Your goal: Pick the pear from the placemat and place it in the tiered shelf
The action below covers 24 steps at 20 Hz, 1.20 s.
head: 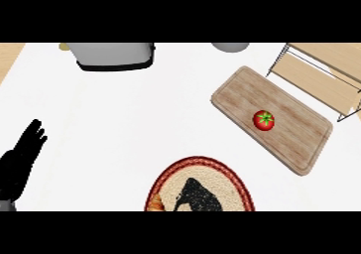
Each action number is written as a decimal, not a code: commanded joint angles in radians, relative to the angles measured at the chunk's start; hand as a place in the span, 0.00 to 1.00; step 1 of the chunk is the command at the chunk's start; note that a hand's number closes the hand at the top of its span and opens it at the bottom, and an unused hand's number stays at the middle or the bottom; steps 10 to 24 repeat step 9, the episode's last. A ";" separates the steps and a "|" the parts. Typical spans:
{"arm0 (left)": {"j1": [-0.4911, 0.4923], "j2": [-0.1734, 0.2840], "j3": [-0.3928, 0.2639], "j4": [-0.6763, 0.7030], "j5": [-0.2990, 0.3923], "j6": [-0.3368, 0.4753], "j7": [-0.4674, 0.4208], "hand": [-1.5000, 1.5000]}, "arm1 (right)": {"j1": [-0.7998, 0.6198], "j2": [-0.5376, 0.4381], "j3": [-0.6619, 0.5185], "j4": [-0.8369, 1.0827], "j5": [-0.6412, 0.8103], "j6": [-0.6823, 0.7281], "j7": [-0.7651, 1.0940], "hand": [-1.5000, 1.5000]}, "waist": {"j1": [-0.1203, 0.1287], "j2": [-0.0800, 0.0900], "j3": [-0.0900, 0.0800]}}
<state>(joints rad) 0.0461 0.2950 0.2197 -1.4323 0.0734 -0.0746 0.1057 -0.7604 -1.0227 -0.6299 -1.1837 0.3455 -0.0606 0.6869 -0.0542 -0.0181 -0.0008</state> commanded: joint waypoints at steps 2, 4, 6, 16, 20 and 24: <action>0.057 0.019 0.032 -0.019 0.024 -0.024 -0.015 0.50 | 0.164 -0.121 -0.168 -0.182 -0.095 0.185 0.143 0.00 | -0.030 -0.010 0.001; 0.064 -0.015 0.012 -0.021 0.009 -0.001 -0.014 0.50 | 0.233 -0.166 -0.248 -0.203 -0.146 0.301 0.158 0.00 | -0.034 -0.007 0.001; 0.096 -0.008 0.022 -0.041 0.001 0.002 -0.032 0.50 | 0.276 -0.185 -0.363 -0.254 -0.204 0.379 0.184 0.00 | -0.040 -0.010 0.002; 0.059 -0.008 0.027 -0.018 0.001 0.016 -0.008 0.50 | 0.351 -0.186 -0.538 -0.300 -0.252 0.495 0.177 0.00 | -0.063 -0.010 0.003; 0.059 -0.008 0.027 -0.018 0.001 0.016 -0.008 0.50 | 0.351 -0.186 -0.538 -0.300 -0.252 0.495 0.177 0.00 | -0.063 -0.010 0.003; 0.059 -0.008 0.027 -0.018 0.001 0.016 -0.008 0.50 | 0.351 -0.186 -0.538 -0.300 -0.252 0.495 0.177 0.00 | -0.063 -0.010 0.003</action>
